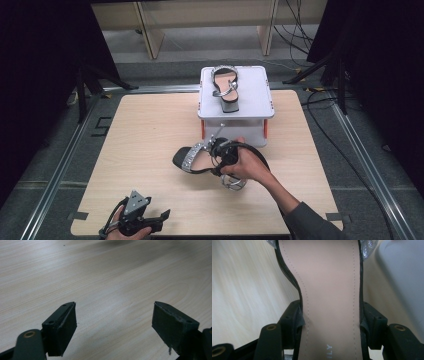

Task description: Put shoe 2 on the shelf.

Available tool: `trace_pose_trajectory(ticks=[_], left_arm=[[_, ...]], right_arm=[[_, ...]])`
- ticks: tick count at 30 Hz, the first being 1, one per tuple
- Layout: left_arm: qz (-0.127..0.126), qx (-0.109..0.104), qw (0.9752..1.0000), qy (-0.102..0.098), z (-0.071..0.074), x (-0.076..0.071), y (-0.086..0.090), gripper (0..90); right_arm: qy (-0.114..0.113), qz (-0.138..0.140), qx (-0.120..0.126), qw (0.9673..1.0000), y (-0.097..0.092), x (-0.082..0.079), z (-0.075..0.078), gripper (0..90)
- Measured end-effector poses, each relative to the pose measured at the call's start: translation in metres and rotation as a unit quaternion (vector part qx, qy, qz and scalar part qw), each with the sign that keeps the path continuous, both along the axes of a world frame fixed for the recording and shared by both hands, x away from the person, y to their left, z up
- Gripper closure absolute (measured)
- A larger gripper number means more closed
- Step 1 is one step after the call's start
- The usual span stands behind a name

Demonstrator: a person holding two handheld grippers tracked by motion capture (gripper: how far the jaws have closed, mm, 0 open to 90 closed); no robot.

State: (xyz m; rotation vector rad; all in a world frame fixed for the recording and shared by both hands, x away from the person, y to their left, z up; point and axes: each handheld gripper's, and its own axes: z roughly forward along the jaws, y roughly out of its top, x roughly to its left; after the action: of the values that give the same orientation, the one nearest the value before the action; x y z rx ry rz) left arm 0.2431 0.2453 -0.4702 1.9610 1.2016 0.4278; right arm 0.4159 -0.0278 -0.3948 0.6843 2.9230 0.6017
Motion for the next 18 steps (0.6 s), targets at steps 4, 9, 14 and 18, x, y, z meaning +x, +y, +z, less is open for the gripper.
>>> trace_pose_trajectory(ticks=[4, 9, 14, 18], left_arm=[[0.002, -0.004, 1.0000, -0.003, 0.000, 0.000, 0.000, 19.5], [0.002, -0.005, 1.0000, -0.004, 0.000, 0.000, 0.000, 19.5], [-0.002, 0.012, 0.9999, 0.002, 0.001, 0.000, 0.003, 19.5], [0.001, 0.002, 1.0000, 0.001, 0.001, -0.001, 0.002, 19.5]], right_arm=[[0.000, -0.002, 0.026, 0.9997, 0.009, 0.010, 0.037, 42.3], [-0.023, -0.005, 0.050, 0.9985, 0.015, 0.026, 0.083, 42.3], [-0.038, -0.018, 0.066, 0.9969, 0.015, 0.038, 0.124, 42.4], [-0.057, -0.034, 0.081, 0.9945, 0.009, 0.049, 0.149, 42.4]])
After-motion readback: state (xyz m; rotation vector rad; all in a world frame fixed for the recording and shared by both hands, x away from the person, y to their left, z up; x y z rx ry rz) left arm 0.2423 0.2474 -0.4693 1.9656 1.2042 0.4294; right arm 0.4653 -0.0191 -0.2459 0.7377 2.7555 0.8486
